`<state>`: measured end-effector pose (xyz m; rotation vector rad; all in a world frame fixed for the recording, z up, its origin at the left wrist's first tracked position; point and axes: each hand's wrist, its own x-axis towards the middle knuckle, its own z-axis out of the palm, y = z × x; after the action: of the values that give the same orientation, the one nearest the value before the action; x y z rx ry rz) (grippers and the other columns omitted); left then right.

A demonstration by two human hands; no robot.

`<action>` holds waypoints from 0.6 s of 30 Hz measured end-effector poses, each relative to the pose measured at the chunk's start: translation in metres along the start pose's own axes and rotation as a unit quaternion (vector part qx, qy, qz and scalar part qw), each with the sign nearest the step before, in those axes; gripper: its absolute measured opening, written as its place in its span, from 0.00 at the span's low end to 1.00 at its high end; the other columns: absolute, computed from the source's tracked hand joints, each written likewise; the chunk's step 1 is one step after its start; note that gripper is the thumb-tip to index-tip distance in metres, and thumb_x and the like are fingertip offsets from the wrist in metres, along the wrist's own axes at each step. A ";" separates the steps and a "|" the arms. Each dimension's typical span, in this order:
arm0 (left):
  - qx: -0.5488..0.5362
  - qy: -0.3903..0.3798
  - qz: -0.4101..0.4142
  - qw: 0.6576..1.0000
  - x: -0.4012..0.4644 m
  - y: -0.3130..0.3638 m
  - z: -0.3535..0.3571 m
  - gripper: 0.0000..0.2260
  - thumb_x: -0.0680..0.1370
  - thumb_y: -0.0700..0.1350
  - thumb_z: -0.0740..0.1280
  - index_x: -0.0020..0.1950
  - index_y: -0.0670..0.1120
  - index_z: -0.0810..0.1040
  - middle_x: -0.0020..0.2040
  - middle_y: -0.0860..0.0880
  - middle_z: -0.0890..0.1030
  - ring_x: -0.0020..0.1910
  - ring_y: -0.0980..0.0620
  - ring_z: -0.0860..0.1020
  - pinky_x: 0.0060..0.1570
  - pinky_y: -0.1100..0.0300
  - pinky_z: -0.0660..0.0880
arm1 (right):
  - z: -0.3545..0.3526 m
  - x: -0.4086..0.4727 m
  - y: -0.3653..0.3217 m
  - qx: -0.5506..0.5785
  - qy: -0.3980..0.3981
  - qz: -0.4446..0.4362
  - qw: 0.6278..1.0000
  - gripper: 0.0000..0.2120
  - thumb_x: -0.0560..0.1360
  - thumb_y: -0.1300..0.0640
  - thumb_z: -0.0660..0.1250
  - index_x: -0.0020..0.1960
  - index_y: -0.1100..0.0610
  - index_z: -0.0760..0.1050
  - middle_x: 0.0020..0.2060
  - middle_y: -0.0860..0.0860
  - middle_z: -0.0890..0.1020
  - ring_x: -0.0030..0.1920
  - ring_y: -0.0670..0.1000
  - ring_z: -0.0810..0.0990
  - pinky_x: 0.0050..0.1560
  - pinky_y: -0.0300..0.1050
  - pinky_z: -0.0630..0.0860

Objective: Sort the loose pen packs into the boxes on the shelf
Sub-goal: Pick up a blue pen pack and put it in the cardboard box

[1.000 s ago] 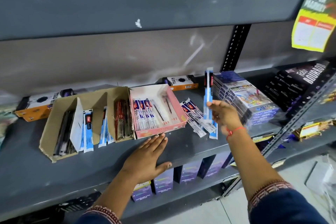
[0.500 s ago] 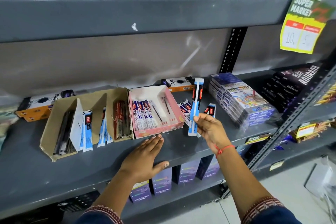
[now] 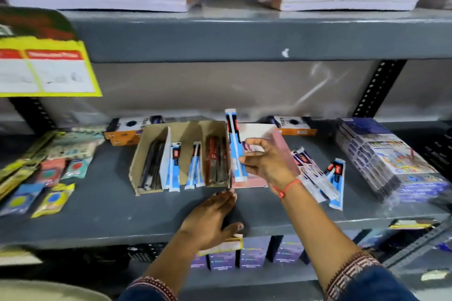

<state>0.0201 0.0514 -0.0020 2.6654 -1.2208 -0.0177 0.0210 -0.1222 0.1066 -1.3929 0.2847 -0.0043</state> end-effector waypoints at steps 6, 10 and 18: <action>-0.011 0.021 -0.105 0.994 -0.050 -0.056 -0.014 0.31 0.79 0.62 0.54 0.77 0.49 0.53 0.77 0.53 0.52 0.75 0.54 0.52 0.70 0.62 0.51 | 0.084 0.020 0.015 -0.167 -0.030 -0.017 0.985 0.16 0.72 0.76 0.62 0.34 0.58 0.73 0.30 0.55 0.75 0.29 0.47 0.72 0.32 0.38 0.72; 0.047 0.101 -0.109 0.988 -0.074 -0.081 -0.022 0.25 0.73 0.53 0.71 0.65 0.39 0.75 0.64 0.43 0.76 0.61 0.44 0.76 0.56 0.46 0.73 | 0.120 0.033 0.032 -0.356 0.014 -0.063 0.932 0.12 0.72 0.70 0.60 0.46 0.70 0.82 0.42 0.65 0.84 0.40 0.51 0.85 0.44 0.39 0.79; 0.087 0.166 -0.092 0.978 -0.076 -0.088 -0.017 0.22 0.66 0.54 0.75 0.55 0.44 0.83 0.53 0.47 0.84 0.49 0.49 0.83 0.41 0.59 0.79 | 0.171 0.040 0.042 -0.567 0.015 -0.062 0.821 0.19 0.76 0.68 0.55 0.67 0.69 0.64 0.57 0.64 0.79 0.58 0.64 0.79 0.56 0.55 0.76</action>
<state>0.0376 0.1674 -0.0087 2.7688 -0.9070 0.5058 0.0868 0.0439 0.0839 -2.6115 0.2186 0.0432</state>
